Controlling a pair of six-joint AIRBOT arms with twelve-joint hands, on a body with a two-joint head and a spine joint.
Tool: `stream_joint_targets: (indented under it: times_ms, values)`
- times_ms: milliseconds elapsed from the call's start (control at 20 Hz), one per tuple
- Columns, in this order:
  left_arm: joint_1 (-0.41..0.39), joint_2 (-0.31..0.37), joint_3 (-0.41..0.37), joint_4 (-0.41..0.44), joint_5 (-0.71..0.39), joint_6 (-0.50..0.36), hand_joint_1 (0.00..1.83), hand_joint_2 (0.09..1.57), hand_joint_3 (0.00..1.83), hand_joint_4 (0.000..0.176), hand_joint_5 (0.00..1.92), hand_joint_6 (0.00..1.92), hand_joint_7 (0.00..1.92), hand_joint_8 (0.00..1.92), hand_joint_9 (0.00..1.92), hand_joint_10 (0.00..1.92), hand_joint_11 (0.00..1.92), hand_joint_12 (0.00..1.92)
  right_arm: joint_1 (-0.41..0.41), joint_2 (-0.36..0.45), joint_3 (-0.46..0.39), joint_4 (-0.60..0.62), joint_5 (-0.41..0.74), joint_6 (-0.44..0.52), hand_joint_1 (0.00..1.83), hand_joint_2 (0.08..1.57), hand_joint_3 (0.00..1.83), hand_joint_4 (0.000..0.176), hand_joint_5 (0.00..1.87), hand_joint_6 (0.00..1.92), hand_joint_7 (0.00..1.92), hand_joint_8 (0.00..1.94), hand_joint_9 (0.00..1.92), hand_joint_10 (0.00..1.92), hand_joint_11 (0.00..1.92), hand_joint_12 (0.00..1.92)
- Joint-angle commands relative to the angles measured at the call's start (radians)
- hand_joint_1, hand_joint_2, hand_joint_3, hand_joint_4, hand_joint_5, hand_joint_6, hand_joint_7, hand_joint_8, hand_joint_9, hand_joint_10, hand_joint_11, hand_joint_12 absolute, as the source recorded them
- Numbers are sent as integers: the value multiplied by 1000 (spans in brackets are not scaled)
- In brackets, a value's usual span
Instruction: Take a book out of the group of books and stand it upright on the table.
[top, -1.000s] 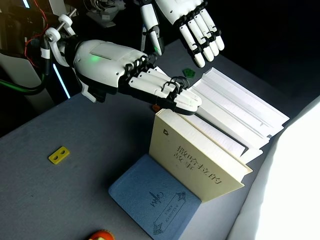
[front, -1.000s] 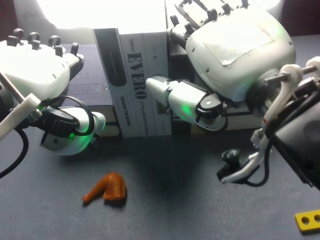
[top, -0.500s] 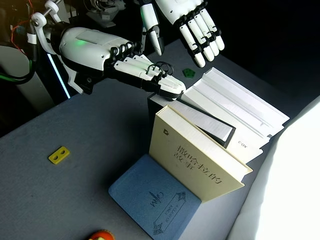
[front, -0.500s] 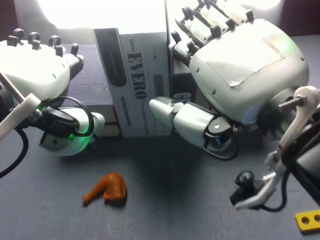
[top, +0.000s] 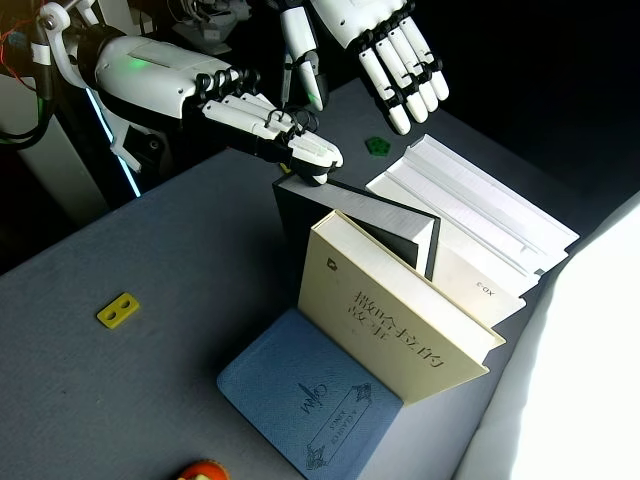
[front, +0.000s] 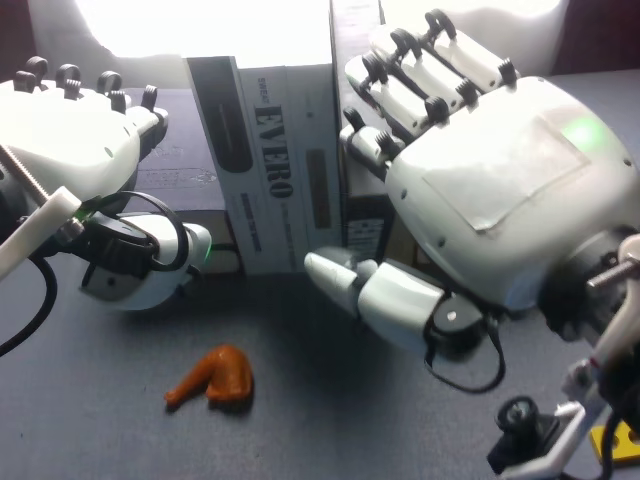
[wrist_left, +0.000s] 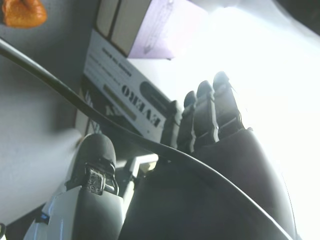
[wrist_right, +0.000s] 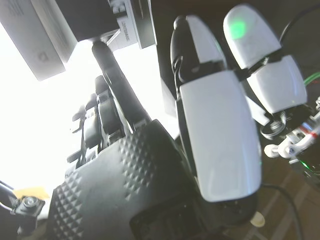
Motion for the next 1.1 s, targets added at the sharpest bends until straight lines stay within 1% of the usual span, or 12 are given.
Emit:
stream_joint_targets:
  times_ms: [0,200,300,350,450,550,600,650,750,850,1050]
  values:
    - [-11,1,3,102,9,4,233,1364,0,0,67,9,0,0,0,0,0,0,-6,6,-15,-51,34,-9,0,1200,0,0,575,93,150,13,7,3,0,0]
    - [-11,1,3,102,9,4,238,1367,0,0,83,14,0,0,0,0,0,0,-8,20,-62,-51,38,-20,0,1206,1,0,584,93,177,21,12,5,0,0]
    - [-11,1,3,102,9,4,254,1361,0,0,76,9,0,0,0,0,0,0,-9,23,-70,-51,40,-23,0,1203,0,0,573,86,185,22,18,7,0,0]
    - [-11,1,3,102,9,4,225,1368,0,0,58,3,0,0,0,0,0,0,-12,25,-75,-51,41,-26,0,1204,0,0,573,85,172,16,10,4,0,0]
    - [-11,1,3,102,9,4,243,1364,0,0,68,7,0,0,0,0,0,0,-22,30,-93,-51,43,-36,0,1200,0,0,574,84,169,13,9,3,0,0]
    - [-11,1,3,102,9,4,216,1369,1,0,49,2,0,0,0,0,0,0,-29,34,-109,-51,43,-46,0,1201,0,0,542,69,125,0,8,2,0,0]
    - [-11,1,3,102,9,4,217,1368,0,0,46,1,0,0,0,0,0,0,-34,35,-117,-51,44,-49,0,1206,1,0,559,75,124,1,13,5,0,0]
    - [-11,1,3,102,9,4,262,1362,0,0,54,4,0,0,0,0,0,0,-37,36,-121,-51,44,-53,0,1204,0,0,562,75,143,9,18,7,0,0]
    - [-11,1,3,102,9,4,229,1368,1,0,39,3,0,0,0,0,0,0,-42,36,-122,-51,44,-56,0,1206,1,0,550,69,150,11,22,8,0,0]
    - [-11,1,3,102,9,4,239,1362,0,0,64,12,3,1,0,0,0,0,-50,36,-125,-51,44,-60,0,1203,0,0,550,68,153,11,29,11,0,0]
    - [-12,1,3,102,9,4,216,1364,0,0,54,2,1,0,0,0,0,0,-77,37,-143,-51,43,-78,0,1211,3,0,551,66,190,23,38,14,0,0]
